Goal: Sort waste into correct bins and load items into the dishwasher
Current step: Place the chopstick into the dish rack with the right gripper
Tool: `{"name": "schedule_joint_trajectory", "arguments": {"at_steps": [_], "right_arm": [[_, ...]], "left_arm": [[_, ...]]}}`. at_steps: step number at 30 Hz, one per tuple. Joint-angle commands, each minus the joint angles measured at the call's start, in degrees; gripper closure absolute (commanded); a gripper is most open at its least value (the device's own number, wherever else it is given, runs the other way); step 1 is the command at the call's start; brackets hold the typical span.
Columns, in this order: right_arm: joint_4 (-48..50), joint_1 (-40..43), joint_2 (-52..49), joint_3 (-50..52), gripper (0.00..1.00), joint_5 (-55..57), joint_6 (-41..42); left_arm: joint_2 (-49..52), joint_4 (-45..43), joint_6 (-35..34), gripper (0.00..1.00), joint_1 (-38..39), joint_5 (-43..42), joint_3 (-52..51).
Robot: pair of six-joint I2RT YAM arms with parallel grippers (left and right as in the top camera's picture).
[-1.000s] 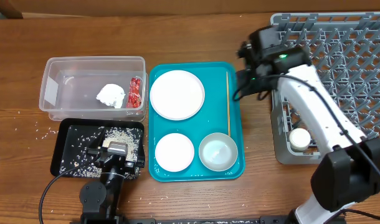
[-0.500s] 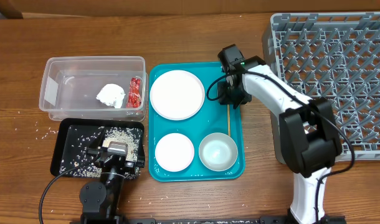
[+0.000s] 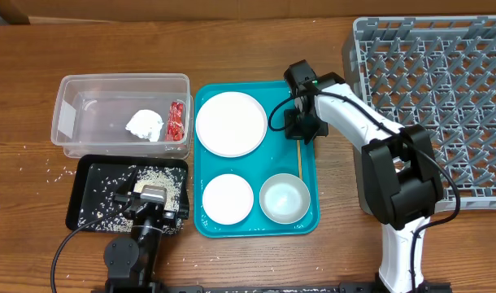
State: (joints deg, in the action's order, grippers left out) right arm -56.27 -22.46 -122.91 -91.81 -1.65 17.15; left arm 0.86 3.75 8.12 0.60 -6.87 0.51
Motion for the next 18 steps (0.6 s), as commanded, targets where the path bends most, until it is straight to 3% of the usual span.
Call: {"name": "schedule_joint_trajectory", "arguments": {"at_steps": [1, 8, 12, 18], "right_arm": [[-0.04, 2.64, 9.27, -4.35, 0.96, -0.52, -2.6], [-1.4, 13.49, 22.36, -4.96, 0.96, 10.71, -9.07], [-1.29, 18.97, 21.03, -3.87, 0.96, 11.47, -21.62], [-0.76, 19.23, 15.15, -0.81, 0.96, 12.52, -25.99]], "left_arm": [[-0.61, 0.07, 0.87, 0.0, -0.48, -0.04, -0.24], [-0.61, 0.04, 0.87, 0.0, -0.48, -0.04, -0.24], [-0.61, 0.04, 0.87, 0.0, -0.48, -0.04, -0.24], [-0.61, 0.04, 0.87, 0.0, -0.48, -0.04, -0.24]]}}
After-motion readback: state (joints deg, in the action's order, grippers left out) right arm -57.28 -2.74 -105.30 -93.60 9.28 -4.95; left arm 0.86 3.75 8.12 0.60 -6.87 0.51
